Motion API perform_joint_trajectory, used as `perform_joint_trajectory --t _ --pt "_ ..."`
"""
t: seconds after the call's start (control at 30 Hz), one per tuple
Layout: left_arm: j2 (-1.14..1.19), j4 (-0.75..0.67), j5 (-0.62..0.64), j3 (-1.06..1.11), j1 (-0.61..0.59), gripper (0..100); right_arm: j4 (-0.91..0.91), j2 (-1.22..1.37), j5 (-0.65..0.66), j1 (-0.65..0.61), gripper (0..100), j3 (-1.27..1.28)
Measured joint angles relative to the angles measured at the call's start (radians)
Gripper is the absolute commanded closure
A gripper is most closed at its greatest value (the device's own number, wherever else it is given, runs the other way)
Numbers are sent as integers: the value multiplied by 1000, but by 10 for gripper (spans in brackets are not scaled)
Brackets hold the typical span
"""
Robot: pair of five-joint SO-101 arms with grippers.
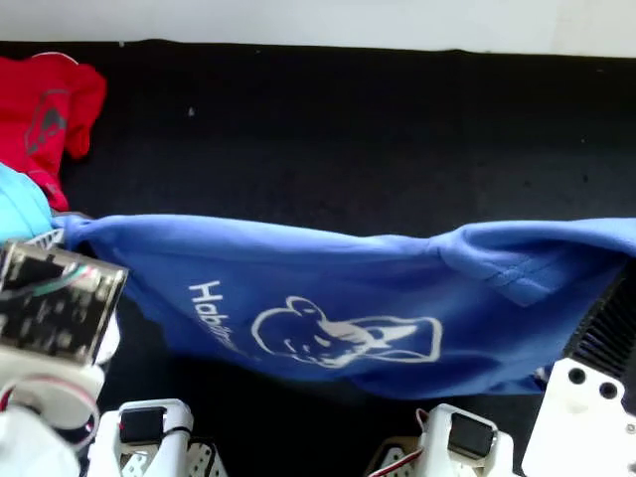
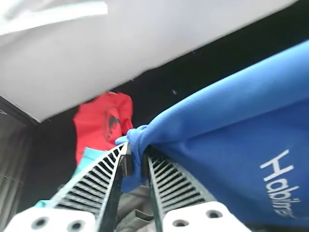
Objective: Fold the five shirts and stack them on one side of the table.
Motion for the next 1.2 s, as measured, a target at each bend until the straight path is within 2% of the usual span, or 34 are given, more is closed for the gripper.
perform_joint_trajectory --t 0.2,0.7,0.87,1.07,1.2 --pt "-2 -37 0 21 0 992 -54 14 0 0 993 40" --pt "-3 38 0 -292 -3 992 -64 -155 0 0 993 41" --pt "-3 40 0 -279 -3 992 -81 -155 0 0 993 48" --pt "-3 40 52 -117 -3 992 -121 -117 0 0 993 52" --pt "-3 40 55 -83 -3 992 -121 -104 0 0 993 52"
